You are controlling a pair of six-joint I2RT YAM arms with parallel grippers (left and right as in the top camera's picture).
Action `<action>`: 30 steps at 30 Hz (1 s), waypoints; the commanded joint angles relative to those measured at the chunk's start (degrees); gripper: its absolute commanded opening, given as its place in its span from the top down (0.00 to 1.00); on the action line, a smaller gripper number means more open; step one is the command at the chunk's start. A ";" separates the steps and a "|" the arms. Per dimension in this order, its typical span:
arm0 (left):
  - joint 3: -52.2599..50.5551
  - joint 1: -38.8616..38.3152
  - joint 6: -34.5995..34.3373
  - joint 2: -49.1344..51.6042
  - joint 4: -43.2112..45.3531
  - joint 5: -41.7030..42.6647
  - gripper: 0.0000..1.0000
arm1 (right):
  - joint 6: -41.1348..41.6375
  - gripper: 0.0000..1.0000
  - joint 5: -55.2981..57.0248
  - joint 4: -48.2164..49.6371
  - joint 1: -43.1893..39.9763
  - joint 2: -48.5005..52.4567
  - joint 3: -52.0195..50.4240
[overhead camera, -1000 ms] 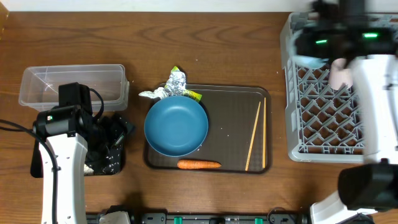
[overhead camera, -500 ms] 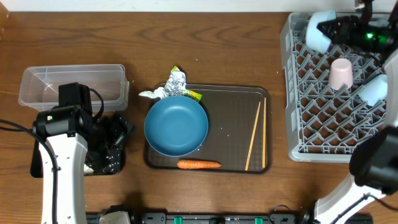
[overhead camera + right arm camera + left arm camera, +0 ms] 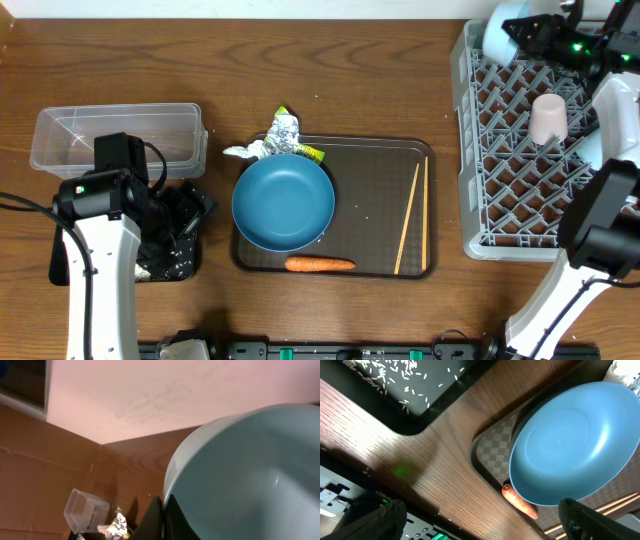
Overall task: Sort waste into correct bins and load items into the dishwasher rack
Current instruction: 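Lower the teal bowl into the rack's back-left corner and release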
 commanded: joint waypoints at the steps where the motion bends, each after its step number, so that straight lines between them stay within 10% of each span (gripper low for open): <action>1: 0.63 0.28 0.33 -0.04 -0.17 -0.57 0.00 | 1.16 0.99 -0.92 0.37 0.33 0.79 -0.02; 30: 0.63 0.28 0.33 -0.04 -0.17 -0.57 0.00 | 1.18 0.96 1.40 -3.43 -3.30 4.74 -0.02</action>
